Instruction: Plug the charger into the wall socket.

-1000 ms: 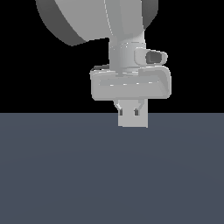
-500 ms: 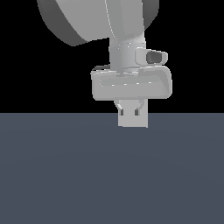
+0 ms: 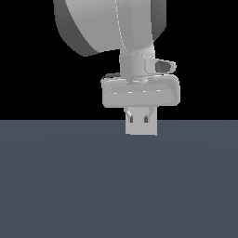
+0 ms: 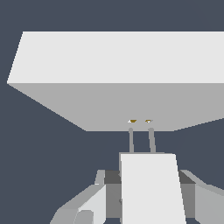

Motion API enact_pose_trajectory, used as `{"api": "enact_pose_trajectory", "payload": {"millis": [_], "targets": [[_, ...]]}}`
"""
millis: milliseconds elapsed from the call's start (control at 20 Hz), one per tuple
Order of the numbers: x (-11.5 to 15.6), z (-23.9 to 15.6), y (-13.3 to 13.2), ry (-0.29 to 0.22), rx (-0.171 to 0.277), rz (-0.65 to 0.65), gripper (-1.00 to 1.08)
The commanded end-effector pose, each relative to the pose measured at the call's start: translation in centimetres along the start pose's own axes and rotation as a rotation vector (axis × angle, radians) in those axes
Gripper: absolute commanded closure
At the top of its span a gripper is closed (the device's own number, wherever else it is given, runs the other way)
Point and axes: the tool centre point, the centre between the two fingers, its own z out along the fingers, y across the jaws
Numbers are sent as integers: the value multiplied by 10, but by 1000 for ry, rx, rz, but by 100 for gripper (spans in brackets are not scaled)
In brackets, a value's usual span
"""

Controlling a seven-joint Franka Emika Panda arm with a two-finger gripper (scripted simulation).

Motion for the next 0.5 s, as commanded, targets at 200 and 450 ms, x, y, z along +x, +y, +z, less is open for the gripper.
{"api": "enact_pose_trajectory", "payload": {"millis": [200,450], "targets": [[17,5,0,0,0,0,108],[21,6,0,0,0,0,108]]}}
